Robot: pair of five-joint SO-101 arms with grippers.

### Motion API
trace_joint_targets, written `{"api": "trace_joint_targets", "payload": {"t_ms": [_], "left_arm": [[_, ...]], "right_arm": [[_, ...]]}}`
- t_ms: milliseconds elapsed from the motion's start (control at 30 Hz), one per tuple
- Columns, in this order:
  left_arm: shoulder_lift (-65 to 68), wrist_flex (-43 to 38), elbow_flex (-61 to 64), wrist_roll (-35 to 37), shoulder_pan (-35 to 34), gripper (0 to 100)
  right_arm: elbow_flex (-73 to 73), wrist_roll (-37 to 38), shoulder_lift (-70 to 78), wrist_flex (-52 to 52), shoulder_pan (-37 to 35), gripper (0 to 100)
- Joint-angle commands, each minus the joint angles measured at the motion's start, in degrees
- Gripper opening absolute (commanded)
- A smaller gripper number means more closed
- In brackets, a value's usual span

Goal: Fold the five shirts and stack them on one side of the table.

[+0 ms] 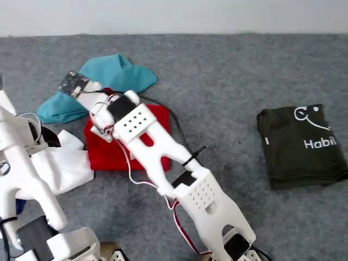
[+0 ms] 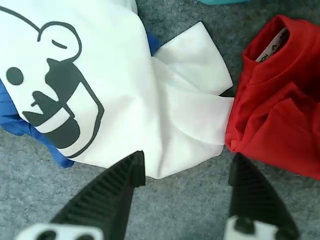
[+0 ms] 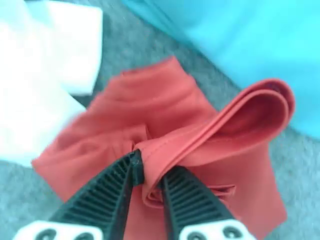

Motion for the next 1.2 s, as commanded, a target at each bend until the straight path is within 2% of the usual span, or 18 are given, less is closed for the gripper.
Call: {"api": "trace_joint_targets", "payload": {"t_ms": [0,400,600,767,900,1167], "left_arm": [[-2.37,-0.7,-0.4,-0.97,0.0,27],[-2.37,-0.7,-0.4,-0.97,0.09,27],[-2.37,-0.62,-0.4,-0.97,0.0,27],[-2.37,-0.62,-0.4,-0.97,-0.09,27],[-2.37,-0.53,-0.4,-0.97,-0.09,27],[-2.37,-0.44,-0.4,-0.97,-0.09,27]], "right_arm": [[-2.73,-0.7,-0.22,-4.35,-0.22,0.9],[-2.81,-0.79,4.7,-9.45,-2.07,1.5],[-7.56,-0.79,7.16,-9.36,-3.21,18.0],[-21.63,-0.44,6.73,-0.57,-2.86,19.3],[-32.53,-0.44,7.25,7.25,0.4,19.3],[-31.91,-0.44,11.65,14.9,11.21,15.9]]}}
